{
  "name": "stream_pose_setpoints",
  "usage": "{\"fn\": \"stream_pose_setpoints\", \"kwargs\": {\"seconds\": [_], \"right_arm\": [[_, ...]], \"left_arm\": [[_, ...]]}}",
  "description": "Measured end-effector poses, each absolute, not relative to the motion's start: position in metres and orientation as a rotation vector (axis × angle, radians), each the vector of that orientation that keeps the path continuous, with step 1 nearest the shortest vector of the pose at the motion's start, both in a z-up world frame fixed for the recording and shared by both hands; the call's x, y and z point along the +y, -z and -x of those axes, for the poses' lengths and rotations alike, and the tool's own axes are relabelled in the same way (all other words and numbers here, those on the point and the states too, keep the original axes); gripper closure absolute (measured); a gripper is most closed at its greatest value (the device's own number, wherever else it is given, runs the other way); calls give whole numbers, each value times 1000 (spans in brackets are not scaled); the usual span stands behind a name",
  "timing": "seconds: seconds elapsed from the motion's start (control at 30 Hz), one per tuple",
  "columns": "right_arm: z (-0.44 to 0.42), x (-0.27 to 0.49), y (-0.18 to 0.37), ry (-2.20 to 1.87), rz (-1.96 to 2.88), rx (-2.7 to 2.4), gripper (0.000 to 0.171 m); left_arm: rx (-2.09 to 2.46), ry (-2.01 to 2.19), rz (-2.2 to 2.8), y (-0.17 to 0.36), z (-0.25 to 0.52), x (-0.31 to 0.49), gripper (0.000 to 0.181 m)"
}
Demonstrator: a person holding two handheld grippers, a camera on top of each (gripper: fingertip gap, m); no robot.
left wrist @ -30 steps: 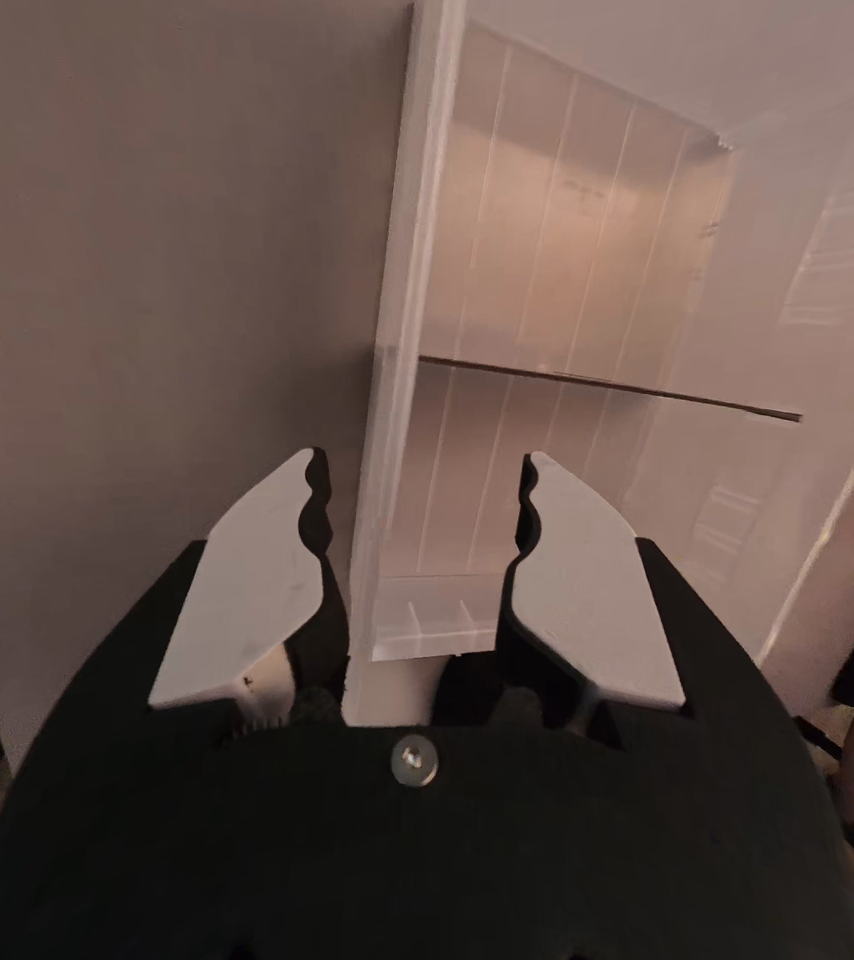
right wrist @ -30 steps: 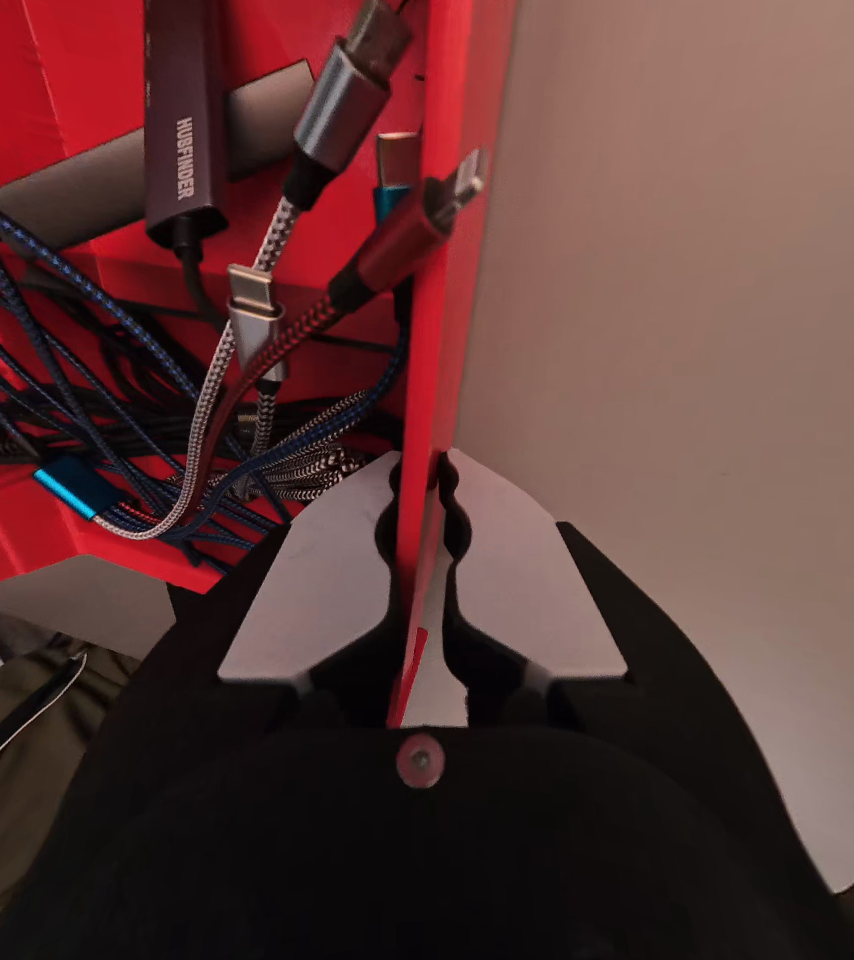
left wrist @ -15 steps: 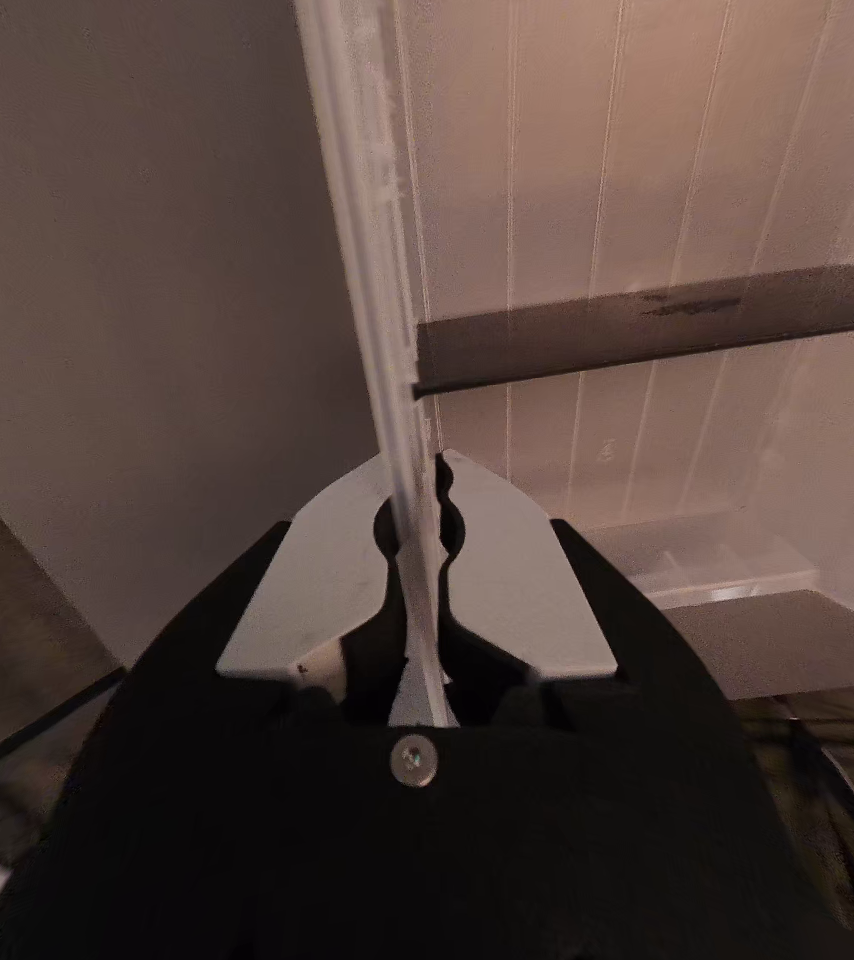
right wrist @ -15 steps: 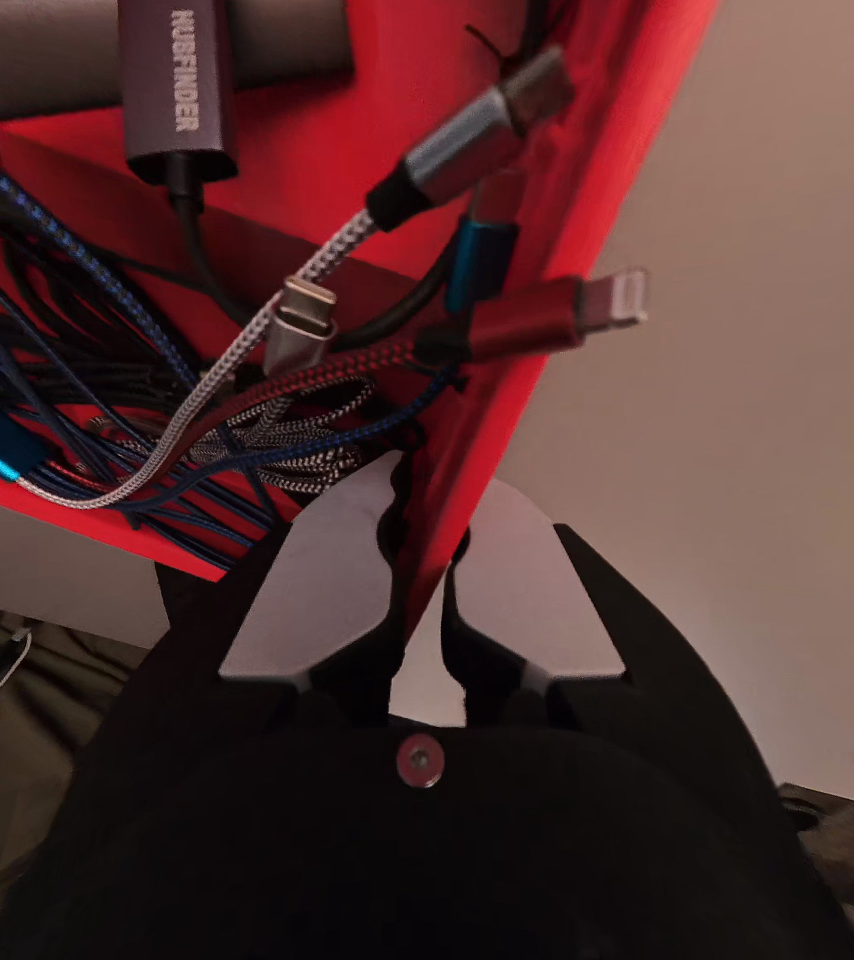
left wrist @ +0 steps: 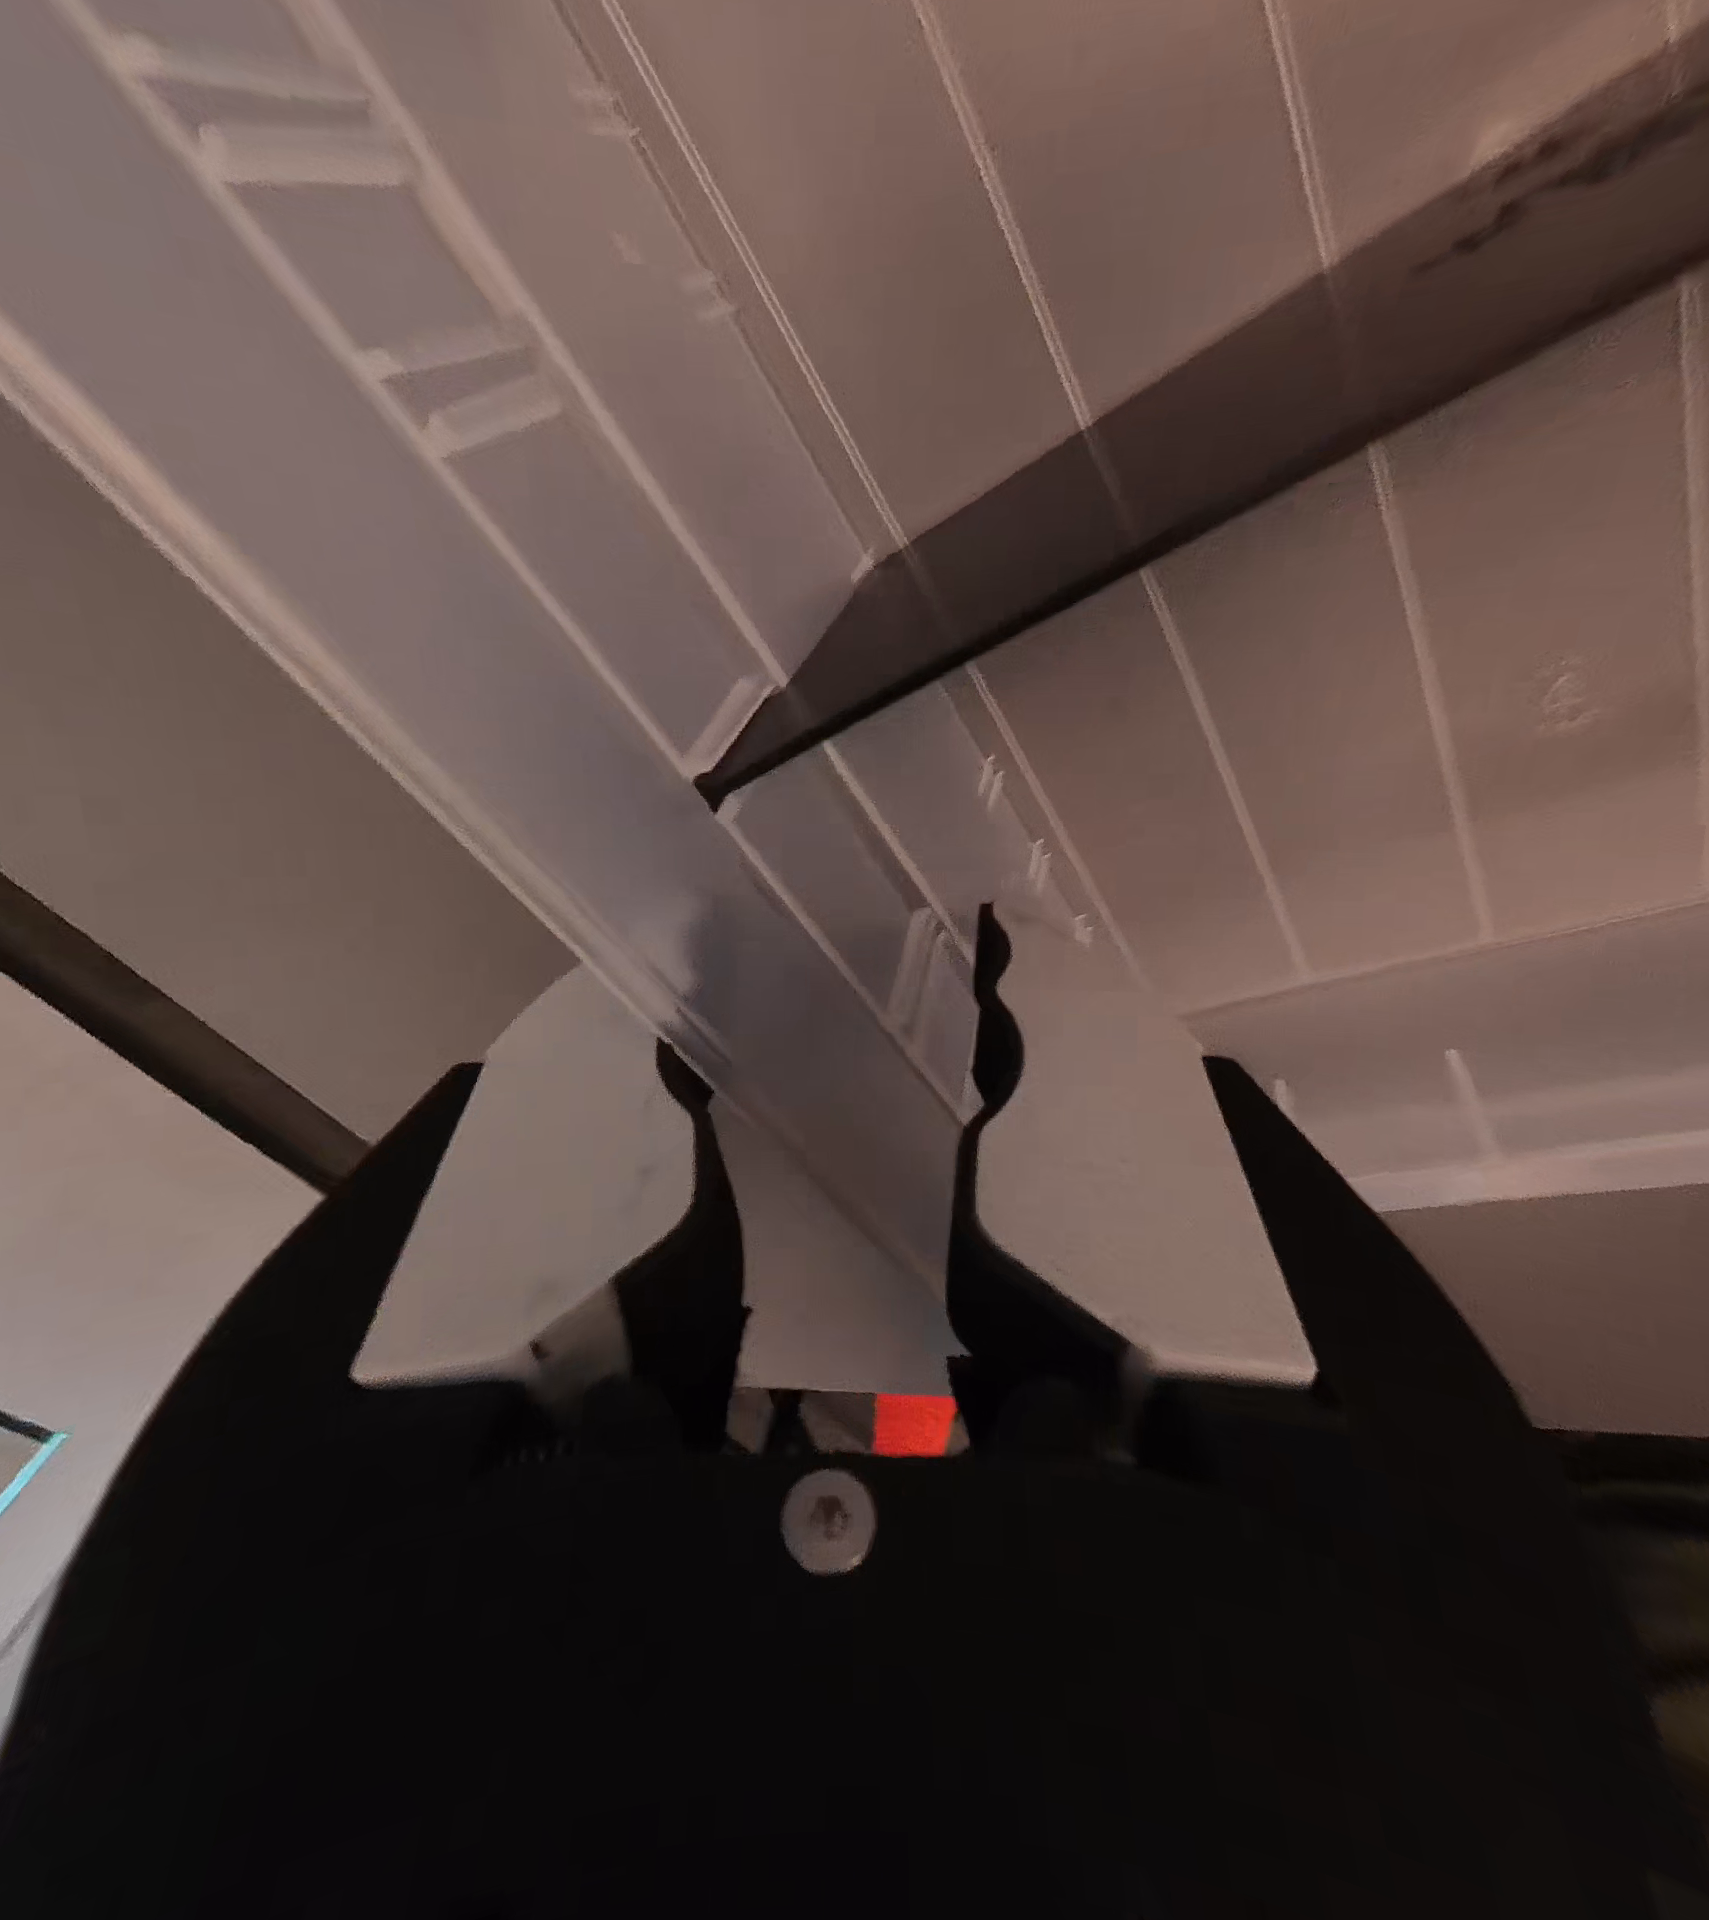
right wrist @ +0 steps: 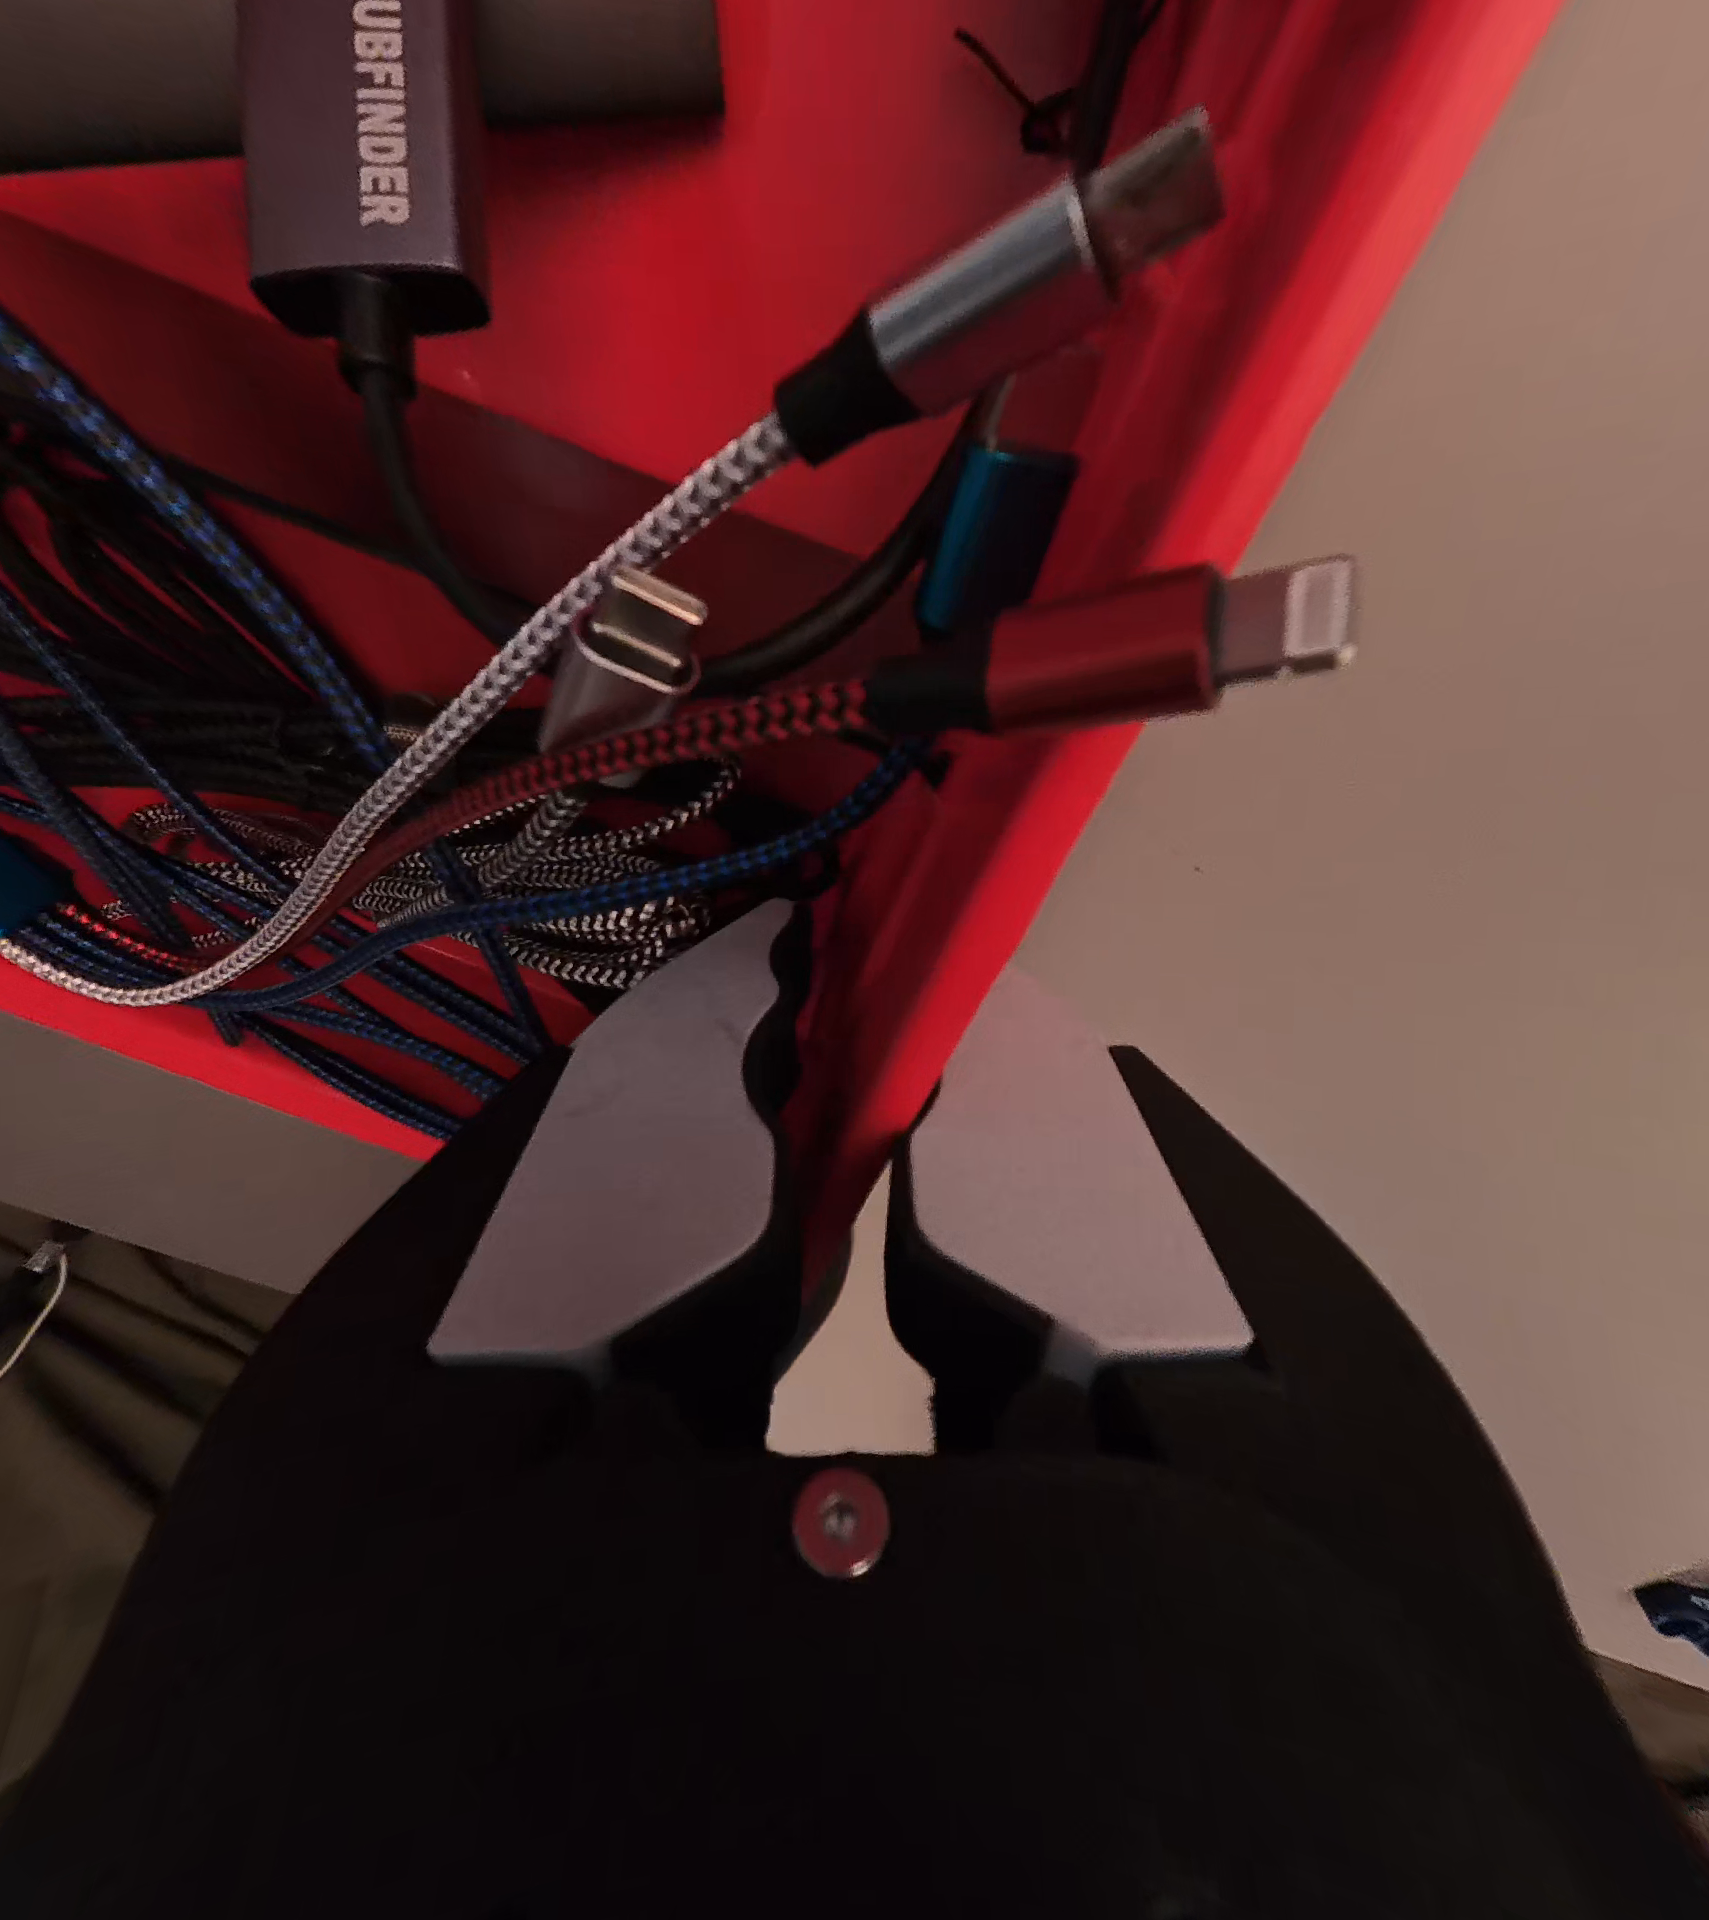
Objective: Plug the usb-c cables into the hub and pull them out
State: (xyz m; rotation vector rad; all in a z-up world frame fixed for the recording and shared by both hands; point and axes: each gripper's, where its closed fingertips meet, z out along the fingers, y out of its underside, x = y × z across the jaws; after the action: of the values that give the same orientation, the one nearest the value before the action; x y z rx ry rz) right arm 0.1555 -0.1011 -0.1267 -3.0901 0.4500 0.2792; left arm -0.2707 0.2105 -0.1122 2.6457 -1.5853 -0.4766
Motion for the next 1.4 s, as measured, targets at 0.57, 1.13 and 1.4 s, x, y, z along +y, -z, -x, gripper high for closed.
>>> {"fn": "stream_pose_setpoints", "kwargs": {"seconds": [0.57, 1.13, 1.4], "right_arm": [[-165, -85, 51, 36, 2797, 405, 136], [96, 68, -44, -357, 2072, -492, 111], [61, 106, 66, -249, 2814, -183, 118]], "left_arm": [[-1709, -162, -2737, 63, 259, 190, 150], [-2383, -281, -3478, -100, 197, 207, 147], [-2579, -150, -3355, -93, 178, 178, 139]]}}
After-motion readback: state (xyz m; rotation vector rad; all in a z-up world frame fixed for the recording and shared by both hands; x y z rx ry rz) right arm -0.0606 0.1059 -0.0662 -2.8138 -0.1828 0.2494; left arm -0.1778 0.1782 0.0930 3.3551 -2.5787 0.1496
